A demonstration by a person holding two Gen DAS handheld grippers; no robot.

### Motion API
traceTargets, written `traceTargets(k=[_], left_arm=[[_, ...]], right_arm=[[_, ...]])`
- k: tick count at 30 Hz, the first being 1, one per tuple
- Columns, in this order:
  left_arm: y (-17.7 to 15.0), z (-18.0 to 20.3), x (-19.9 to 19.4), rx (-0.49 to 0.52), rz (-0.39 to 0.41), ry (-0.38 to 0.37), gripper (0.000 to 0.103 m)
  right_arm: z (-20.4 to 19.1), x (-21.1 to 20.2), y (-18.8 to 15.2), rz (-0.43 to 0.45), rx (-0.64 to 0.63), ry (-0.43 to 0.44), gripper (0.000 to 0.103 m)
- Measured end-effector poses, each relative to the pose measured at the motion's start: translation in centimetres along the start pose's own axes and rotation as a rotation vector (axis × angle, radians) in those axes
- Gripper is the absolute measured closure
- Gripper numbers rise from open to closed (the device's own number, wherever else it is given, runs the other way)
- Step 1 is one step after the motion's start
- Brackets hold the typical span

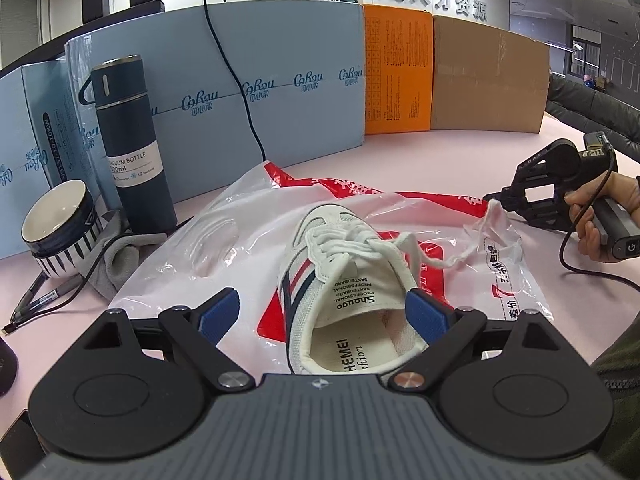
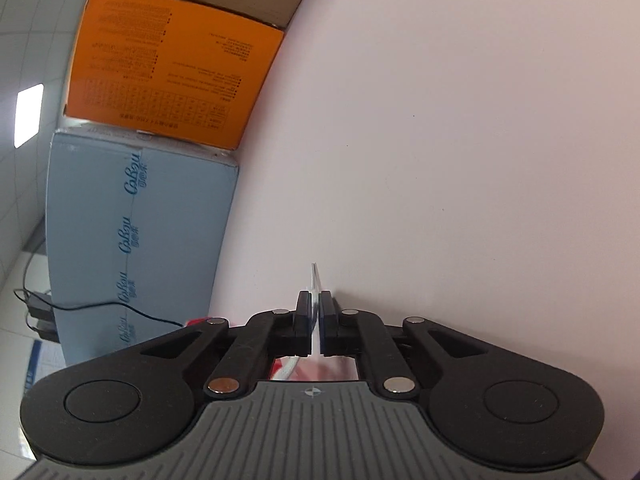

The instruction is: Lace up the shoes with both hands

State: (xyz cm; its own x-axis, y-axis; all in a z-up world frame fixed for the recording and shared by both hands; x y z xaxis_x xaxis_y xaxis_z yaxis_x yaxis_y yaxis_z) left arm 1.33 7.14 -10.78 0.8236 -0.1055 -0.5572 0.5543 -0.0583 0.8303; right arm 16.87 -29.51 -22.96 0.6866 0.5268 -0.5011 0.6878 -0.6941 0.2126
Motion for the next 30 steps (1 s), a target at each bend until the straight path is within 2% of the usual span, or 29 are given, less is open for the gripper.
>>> traceTargets(k=[7, 13, 15, 17, 19, 21, 23, 26, 28, 30], left_arm=[[-0.5, -0.4, -0.1, -0.010, -0.006, 0.004, 0.014], [-0.6, -0.5, -0.4, -0.012, 0.001, 0.003, 0.014], [-0.7, -0.7, -0.4, -0.024, 0.001, 0.001, 0.013], [-0.6, -0.8, -0.4, -0.036, 0.000, -0.004, 0.013], [-0.7, -0.7, -0.3, -0.030, -0.005, -0.015, 0.013], [-0.7, -0.5, -0.3, -0.018, -0.010, -0.025, 0.013], [-0.7, -0.5, -0.5, -0.007, -0.007, -0.034, 0.013], [-0.5, -0.7, -0.6, 0.010, -0.006, -0.039, 0.013], [-0.3, -0.9, -0.6, 0.033, 0.000, -0.033, 0.013], [0.0, -1.0, -0.4, 0.065, 0.010, -0.025, 0.013]], right_arm=[[-1.7, 0.2, -0.7, 0.008, -0.151, -0.089, 0.097], [-3.6, 1.5, -1.1, 0.043, -0.280, -0.119, 0.082], [-4.4, 2.1, -1.4, 0.051, -0.387, -0.154, 0.083], [-5.2, 2.6, -1.9, 0.054, -0.550, -0.207, 0.092], [-6.0, 3.3, -2.8, 0.057, -0.755, -0.255, 0.095], [-6.0, 3.1, -3.2, 0.048, -0.842, -0.262, 0.096], [-6.5, 2.3, -2.7, 0.039, -0.786, -0.200, 0.096], [-8.8, -0.1, -1.8, 0.052, -0.620, 0.040, 0.096], [-11.4, -1.1, -2.2, -0.006, -0.515, 0.239, 0.096], [-13.5, -1.7, -3.5, -0.081, -0.505, 0.357, 0.096]])
Point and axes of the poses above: each gripper's, at about its wrist camera, not at the fingertips, and x roughly the way its jaws point, z to its right, y to its top, the point moved 7 cm from there along x, roughly the way its jaws point, and after that the axes turned 4 degrees about -x, right-handed, at the moved point
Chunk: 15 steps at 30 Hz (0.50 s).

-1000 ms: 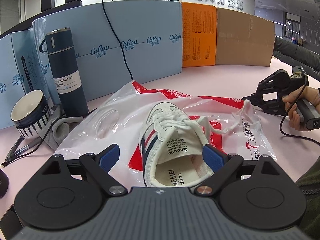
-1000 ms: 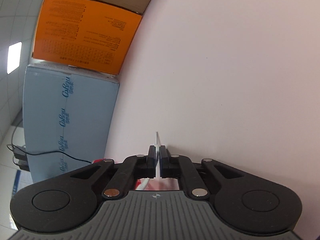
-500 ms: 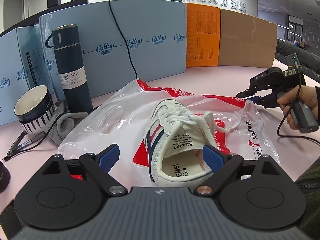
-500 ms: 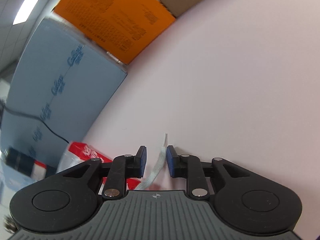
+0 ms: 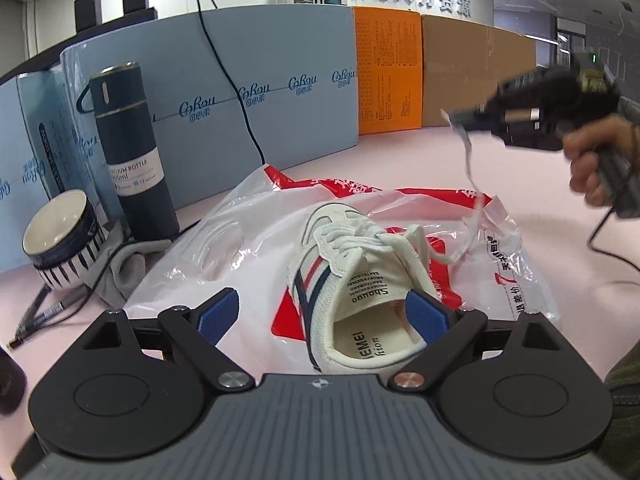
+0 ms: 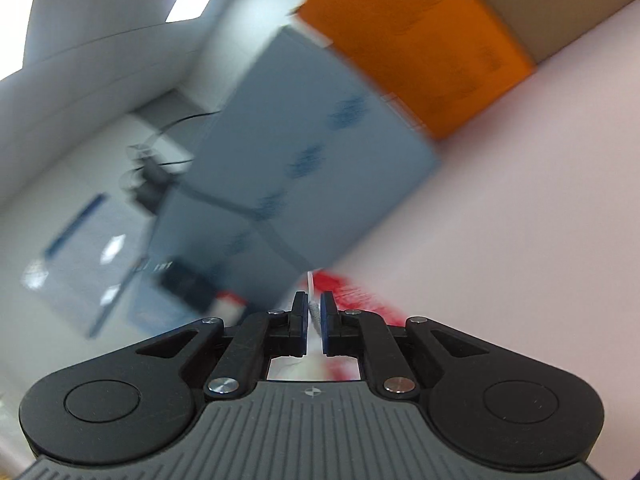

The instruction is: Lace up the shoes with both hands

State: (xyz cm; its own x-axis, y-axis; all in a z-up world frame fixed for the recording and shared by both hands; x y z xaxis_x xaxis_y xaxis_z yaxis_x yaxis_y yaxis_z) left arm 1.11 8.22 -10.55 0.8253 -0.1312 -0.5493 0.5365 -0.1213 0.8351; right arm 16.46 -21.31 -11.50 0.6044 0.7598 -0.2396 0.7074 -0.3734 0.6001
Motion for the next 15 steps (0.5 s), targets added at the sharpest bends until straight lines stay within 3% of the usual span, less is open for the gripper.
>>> traceTargets(k=[3, 8, 10, 15], left_arm=[[0.6, -0.2, 0.1, 0.040, 0.038, 0.020, 0.014], [1.0, 0.8, 0.9, 0.153, 0.033, -0.030, 0.026], [1.1, 0.7, 1.2, 0.153, 0.024, -0.055, 0.046], [0.9, -0.4, 1.8, 0.078, 0.000, -0.113, 0.072]], right_arm=[[-4.1, 1.4, -1.5, -0.116, -0.093, 0.117, 0.096], [-7.5, 3.7, -4.9, -0.226, -0.194, 0.177, 0.095], [-8.5, 4.4, -6.4, -0.266, -0.242, 0.184, 0.095], [-10.6, 5.5, -9.5, -0.344, -0.353, 0.202, 0.095]])
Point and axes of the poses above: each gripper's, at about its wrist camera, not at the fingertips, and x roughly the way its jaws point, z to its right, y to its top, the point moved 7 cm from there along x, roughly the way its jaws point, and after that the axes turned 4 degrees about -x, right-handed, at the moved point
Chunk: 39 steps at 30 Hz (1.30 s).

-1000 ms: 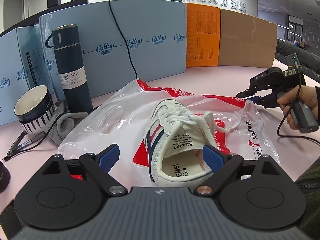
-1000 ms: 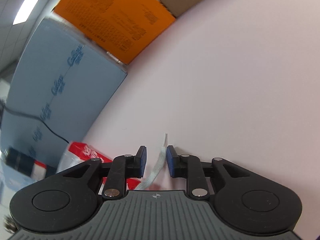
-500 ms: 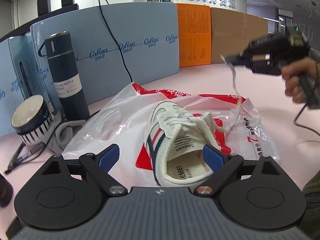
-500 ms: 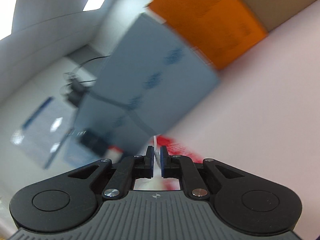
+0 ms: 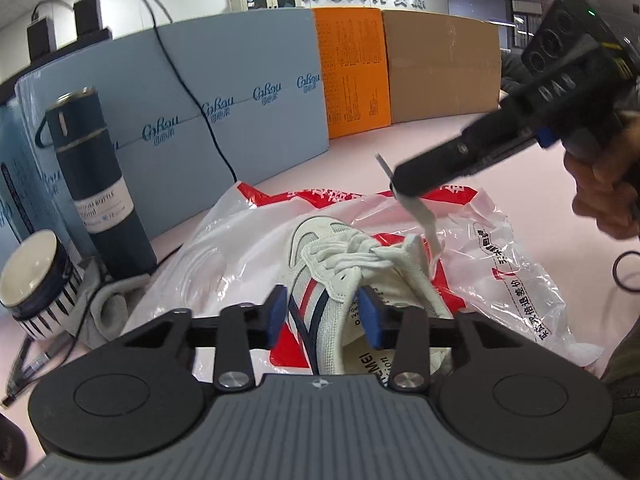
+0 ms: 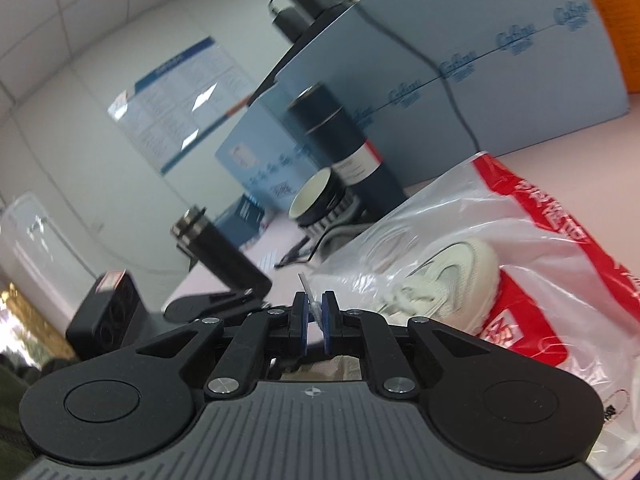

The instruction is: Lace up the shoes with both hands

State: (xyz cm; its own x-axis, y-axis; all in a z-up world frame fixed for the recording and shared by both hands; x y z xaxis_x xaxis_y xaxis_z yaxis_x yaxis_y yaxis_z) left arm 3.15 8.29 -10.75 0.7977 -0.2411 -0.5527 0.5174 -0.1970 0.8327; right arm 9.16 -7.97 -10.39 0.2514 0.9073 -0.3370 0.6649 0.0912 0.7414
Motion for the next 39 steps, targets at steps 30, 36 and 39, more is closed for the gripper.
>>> traceTargets(k=[30, 36, 39], left_arm=[[-1.8, -3.1, 0.0, -0.430, 0.026, -0.110, 0.068], [-1.5, -2.2, -0.4, -0.222, 0.013, -0.037, 0.056], [-1.1, -1.5, -0.7, -0.101, 0.031, -0.026, 0.055]], right_arm=[[-6.2, 6.7, -5.3, -0.601, -1.038, -0.256, 0.088], [-5.9, 6.3, -4.9, -0.585, -1.029, -0.302, 0.099], [-5.8, 5.4, -3.8, -0.523, -0.921, -0.301, 0.099]])
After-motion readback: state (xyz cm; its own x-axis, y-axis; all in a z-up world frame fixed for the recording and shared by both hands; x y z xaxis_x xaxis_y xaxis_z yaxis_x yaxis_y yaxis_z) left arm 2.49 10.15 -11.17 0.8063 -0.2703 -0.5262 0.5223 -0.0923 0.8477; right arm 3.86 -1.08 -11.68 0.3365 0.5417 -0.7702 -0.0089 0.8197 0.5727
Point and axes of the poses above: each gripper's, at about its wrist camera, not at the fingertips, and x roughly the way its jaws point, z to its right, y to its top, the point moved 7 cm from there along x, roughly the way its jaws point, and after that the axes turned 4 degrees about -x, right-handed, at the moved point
